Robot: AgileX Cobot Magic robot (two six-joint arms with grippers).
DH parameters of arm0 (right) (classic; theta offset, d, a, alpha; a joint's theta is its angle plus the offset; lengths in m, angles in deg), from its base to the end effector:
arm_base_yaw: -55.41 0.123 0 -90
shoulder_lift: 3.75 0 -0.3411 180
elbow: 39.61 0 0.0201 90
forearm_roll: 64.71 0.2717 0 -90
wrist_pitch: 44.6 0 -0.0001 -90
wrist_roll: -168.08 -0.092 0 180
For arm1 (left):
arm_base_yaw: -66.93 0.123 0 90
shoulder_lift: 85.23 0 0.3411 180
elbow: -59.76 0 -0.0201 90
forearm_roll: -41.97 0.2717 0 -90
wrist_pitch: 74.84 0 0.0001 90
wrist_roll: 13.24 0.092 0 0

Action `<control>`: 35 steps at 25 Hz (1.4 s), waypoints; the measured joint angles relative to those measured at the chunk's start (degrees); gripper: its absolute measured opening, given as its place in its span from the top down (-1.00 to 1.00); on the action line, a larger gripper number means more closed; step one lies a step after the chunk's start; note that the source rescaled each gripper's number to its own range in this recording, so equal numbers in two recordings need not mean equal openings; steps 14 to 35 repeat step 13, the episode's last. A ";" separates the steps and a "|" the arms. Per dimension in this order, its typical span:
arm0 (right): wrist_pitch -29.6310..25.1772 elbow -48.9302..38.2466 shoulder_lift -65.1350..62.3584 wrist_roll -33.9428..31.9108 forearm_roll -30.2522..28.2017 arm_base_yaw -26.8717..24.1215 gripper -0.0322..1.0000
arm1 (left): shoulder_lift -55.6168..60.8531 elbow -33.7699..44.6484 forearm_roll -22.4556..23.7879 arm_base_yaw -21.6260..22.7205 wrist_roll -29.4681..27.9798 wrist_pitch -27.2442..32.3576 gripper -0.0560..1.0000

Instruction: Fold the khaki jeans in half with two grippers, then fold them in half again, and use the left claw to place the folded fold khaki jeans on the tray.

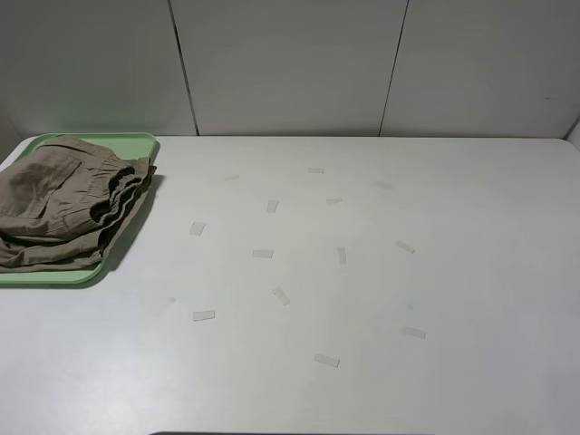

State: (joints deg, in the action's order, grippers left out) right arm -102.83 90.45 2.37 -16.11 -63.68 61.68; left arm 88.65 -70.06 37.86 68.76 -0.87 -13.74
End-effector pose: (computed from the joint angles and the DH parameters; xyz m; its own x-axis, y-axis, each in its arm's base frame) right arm -0.0411 -0.0031 0.2898 -0.4176 0.0371 -0.9079 -0.0889 0.9927 0.0815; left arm -0.0425 -0.0071 0.2846 -0.4472 0.1656 -0.8790 0.1062 0.9856 0.1317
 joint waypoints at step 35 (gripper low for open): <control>0.00 0.00 0.00 0.00 0.00 0.00 -1.00 | 0.00 0.00 0.00 0.00 0.12 0.00 -1.00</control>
